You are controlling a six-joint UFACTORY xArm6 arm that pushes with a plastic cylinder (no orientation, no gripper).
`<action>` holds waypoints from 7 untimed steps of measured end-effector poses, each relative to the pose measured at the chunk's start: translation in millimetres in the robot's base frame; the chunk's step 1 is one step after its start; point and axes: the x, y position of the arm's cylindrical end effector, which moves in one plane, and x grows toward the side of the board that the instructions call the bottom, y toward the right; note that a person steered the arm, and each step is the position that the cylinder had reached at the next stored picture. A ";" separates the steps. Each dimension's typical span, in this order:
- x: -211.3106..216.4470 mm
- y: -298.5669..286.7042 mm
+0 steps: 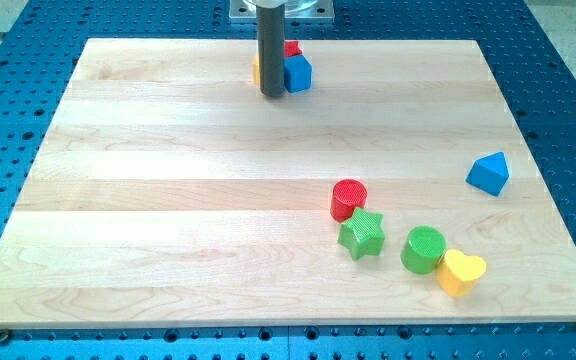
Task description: Move the blue triangle below the blue cube
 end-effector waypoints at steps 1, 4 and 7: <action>56.6 -3.8; 103.1 331.2; 167.4 176.9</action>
